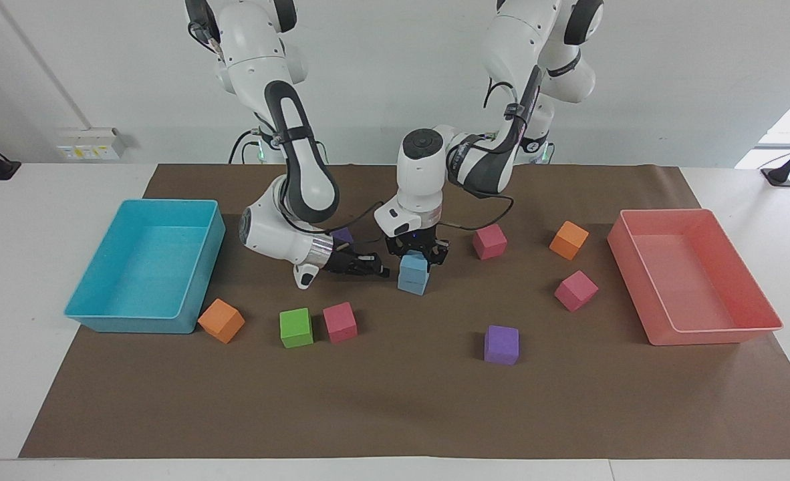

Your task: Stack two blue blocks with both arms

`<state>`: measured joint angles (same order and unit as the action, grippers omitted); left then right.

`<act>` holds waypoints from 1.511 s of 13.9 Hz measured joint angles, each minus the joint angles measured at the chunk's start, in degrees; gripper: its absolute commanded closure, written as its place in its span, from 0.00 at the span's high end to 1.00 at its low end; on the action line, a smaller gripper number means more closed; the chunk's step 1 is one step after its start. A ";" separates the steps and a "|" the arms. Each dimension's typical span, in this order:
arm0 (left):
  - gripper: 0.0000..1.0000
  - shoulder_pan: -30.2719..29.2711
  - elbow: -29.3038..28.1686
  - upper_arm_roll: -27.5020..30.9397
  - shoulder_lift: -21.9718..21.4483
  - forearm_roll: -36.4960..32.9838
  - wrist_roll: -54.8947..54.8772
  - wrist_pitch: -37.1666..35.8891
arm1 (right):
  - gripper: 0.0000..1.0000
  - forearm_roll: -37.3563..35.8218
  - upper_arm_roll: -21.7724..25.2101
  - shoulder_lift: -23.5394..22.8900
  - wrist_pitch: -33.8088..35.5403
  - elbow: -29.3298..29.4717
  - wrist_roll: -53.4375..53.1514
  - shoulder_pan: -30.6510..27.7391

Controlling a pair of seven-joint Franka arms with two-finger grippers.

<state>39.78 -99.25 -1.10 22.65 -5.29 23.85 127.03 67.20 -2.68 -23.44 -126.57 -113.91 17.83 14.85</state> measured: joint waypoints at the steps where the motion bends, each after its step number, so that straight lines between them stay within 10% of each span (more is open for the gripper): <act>1: 0.23 0.00 0.00 0.00 -0.10 0.08 -0.23 0.11 | 0.00 0.00 0.00 0.00 0.00 0.00 0.00 0.00; 21: 0.26 0.00 -1.62 0.23 -1.06 3.41 -5.17 0.19 | 0.00 0.00 0.00 0.00 -0.22 0.00 0.00 0.00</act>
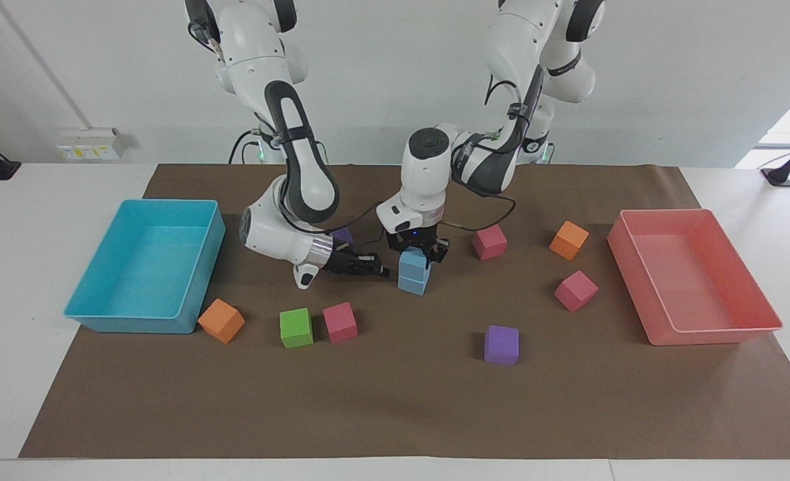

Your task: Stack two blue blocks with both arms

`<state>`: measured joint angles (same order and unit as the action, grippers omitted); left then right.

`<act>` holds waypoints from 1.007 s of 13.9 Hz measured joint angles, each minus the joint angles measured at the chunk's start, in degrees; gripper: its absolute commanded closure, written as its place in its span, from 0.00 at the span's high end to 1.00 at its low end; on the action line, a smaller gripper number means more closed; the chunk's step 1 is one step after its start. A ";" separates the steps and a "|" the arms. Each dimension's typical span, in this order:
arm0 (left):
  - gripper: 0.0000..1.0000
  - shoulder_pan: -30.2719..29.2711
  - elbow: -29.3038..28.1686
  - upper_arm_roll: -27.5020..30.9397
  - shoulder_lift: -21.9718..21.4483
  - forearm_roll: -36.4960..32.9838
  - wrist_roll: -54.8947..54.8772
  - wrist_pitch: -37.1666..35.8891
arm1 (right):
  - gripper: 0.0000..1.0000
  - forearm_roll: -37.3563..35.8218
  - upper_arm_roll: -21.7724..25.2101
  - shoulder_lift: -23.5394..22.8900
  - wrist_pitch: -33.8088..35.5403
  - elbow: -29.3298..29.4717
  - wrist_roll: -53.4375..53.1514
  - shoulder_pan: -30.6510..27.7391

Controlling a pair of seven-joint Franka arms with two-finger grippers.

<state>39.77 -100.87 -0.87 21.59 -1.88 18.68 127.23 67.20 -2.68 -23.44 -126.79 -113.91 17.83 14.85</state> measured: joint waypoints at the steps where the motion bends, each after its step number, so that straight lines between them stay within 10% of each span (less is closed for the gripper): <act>1: 0.26 0.00 0.00 0.03 0.00 0.00 0.00 0.04 | 0.00 0.00 0.00 0.00 -0.04 0.00 0.00 0.00; 14: 0.44 -0.01 -0.05 0.25 0.00 0.04 0.00 1.38 | 0.00 0.00 0.00 0.00 -0.22 0.00 0.00 0.10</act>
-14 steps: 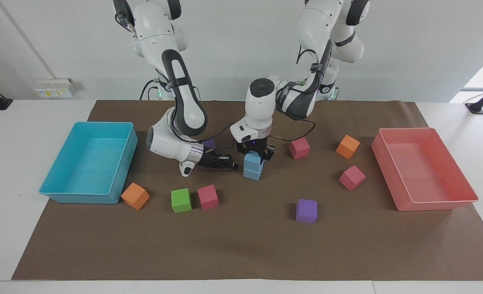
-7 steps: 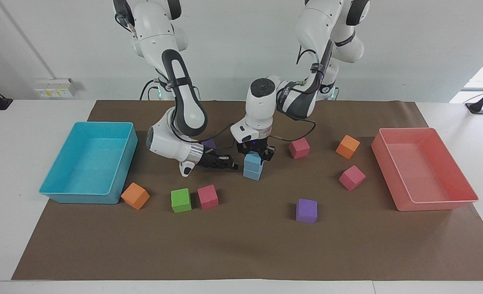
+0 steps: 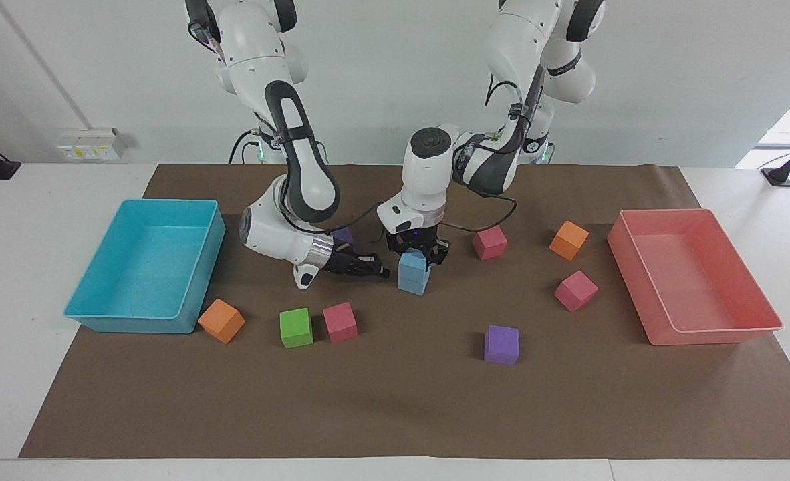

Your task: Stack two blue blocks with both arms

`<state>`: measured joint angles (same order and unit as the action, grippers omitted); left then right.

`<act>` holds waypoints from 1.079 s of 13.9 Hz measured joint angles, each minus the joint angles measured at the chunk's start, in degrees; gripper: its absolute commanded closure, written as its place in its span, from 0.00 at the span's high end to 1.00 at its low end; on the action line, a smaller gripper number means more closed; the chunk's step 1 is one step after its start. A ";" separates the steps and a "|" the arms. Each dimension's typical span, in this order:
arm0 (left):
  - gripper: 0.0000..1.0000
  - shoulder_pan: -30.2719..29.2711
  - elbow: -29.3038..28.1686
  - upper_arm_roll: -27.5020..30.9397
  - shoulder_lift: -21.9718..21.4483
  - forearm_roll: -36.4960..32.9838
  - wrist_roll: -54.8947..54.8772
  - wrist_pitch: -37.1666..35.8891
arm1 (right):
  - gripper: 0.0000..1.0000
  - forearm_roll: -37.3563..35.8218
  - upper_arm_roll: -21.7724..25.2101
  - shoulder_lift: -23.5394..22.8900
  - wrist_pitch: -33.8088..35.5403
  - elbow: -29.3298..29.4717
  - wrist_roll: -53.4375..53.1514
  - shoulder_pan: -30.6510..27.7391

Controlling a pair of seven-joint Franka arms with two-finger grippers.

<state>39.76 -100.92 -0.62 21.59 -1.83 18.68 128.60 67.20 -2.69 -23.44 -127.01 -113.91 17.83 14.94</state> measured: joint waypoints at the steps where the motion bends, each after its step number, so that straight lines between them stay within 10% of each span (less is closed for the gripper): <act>1: 0.45 0.00 -0.01 0.00 0.00 0.00 0.00 0.00 | 0.00 0.00 0.00 0.00 0.00 0.00 0.00 0.00; 7: 0.66 -0.01 -0.10 0.05 0.00 0.01 0.00 0.00 | 0.00 0.00 0.00 0.00 -0.01 0.00 0.00 0.06; 15: 0.68 -0.02 -0.28 0.10 0.00 0.06 0.01 0.00 | 0.00 0.00 0.00 0.00 -0.06 0.00 0.00 0.14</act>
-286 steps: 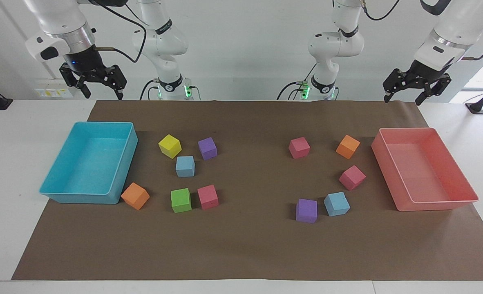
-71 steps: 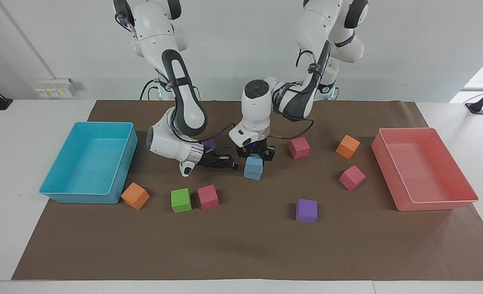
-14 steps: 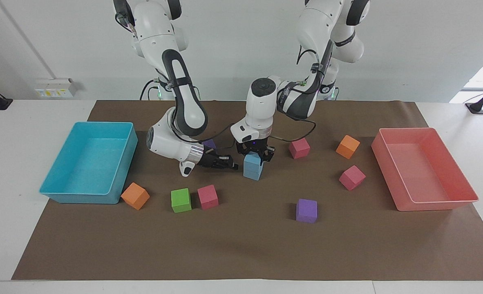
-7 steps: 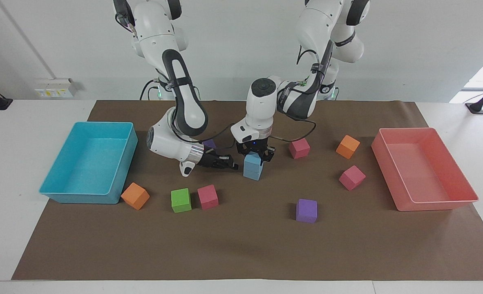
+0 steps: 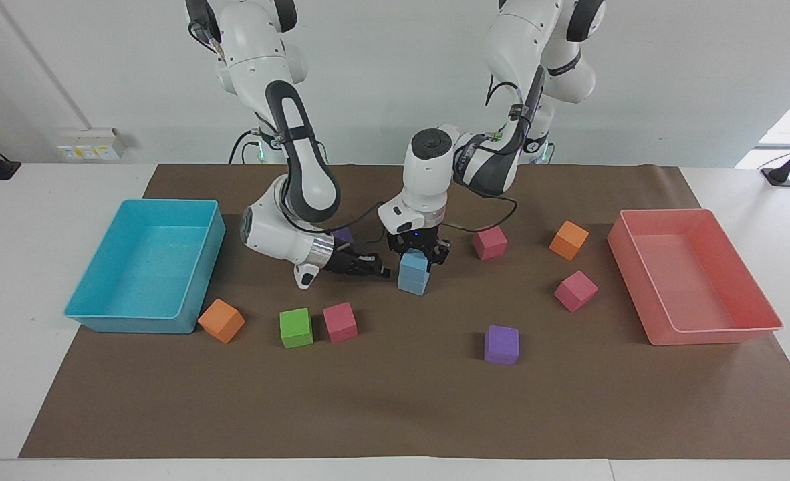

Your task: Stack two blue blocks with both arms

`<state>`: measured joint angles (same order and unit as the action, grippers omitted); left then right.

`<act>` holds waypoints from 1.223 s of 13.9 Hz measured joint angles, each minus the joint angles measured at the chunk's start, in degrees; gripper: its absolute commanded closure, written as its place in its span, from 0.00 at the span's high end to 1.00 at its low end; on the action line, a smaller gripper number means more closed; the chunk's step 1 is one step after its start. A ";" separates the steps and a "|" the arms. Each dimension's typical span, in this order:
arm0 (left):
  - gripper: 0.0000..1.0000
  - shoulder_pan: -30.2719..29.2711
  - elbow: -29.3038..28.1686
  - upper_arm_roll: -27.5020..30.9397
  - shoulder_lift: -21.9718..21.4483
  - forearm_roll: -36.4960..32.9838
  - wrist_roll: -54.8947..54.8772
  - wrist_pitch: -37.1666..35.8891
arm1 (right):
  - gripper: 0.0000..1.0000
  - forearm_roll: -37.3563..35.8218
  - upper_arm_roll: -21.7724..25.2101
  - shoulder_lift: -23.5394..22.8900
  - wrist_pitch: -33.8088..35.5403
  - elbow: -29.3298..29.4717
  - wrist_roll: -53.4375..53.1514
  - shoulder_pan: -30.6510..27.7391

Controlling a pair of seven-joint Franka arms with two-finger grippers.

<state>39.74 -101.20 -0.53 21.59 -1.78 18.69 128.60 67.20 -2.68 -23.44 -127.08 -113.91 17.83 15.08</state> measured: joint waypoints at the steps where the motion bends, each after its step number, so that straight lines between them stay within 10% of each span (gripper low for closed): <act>1: 0.73 0.00 0.00 0.01 0.00 0.01 0.00 0.00 | 0.00 0.00 0.00 0.00 0.00 0.00 0.00 0.00; 3: 1.00 -0.02 0.00 0.04 0.00 0.03 0.02 0.01 | 0.00 0.00 0.00 0.00 -0.02 0.00 0.00 0.05; 17: 1.00 -2.72 0.04 0.65 -7.14 2.87 0.14 -2.95 | 0.00 -9.57 0.73 3.15 -0.34 1.25 3.59 -2.16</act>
<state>37.03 -101.16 0.13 14.45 1.10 18.82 125.66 57.64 -1.95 -20.29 -127.42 -112.66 21.42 12.92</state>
